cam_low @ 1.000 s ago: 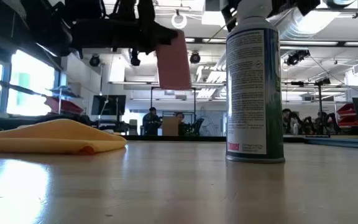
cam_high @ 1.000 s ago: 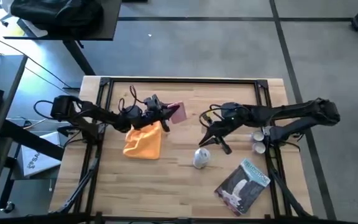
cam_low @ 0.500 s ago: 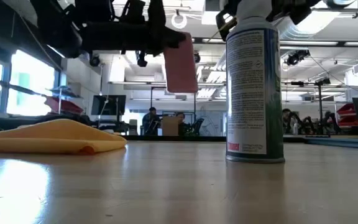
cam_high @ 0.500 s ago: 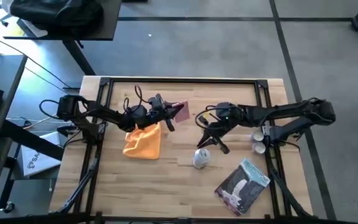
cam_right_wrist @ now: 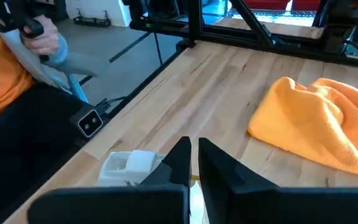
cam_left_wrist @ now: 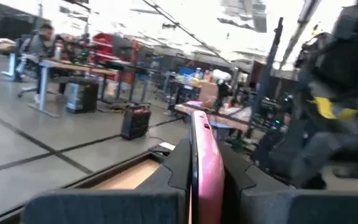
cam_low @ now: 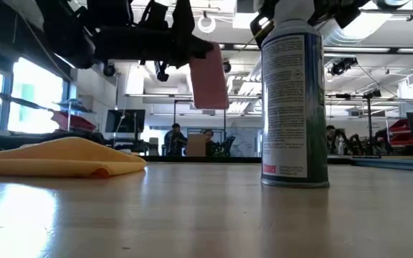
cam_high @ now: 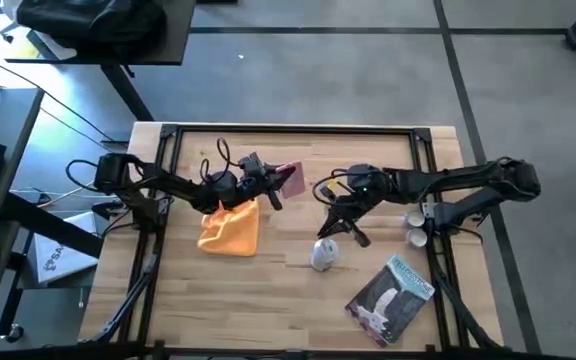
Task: Apply microfiber cloth
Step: Spray the pink cellphone with the spray bottle
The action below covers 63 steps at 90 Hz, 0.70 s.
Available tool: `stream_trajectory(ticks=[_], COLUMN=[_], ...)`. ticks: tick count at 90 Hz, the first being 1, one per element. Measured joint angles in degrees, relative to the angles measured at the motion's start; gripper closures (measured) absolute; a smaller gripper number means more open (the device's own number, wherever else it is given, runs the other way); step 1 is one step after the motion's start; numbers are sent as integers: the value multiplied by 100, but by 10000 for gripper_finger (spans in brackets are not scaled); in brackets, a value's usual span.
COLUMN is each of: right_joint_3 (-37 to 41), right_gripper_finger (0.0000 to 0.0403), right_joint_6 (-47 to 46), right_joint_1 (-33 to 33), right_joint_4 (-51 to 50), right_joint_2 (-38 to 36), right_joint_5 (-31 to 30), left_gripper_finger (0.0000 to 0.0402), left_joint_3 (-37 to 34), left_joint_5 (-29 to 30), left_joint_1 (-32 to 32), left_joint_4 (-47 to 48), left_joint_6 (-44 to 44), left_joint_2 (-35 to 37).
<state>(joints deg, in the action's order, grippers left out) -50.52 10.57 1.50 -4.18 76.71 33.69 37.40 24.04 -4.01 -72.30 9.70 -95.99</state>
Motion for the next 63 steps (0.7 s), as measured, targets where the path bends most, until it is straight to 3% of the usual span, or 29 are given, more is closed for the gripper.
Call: stream_trajectory(ticks=[23, 63], right_joint_3=[0, -4], right_gripper_finger=[403, 403], right_joint_6=[-24, 90], right_joint_1=[0, -2], right_joint_4=[-15, -91], right_joint_2=[-2, -2], right_joint_5=[0, 0], left_gripper_finger=[387, 387], left_joint_3=[281, 324], left_joint_5=[-103, -366], left_joint_1=[59, 72], left_joint_4=[-197, -661], left_joint_6=[378, 1328], left_joint_2=[-387, -372])
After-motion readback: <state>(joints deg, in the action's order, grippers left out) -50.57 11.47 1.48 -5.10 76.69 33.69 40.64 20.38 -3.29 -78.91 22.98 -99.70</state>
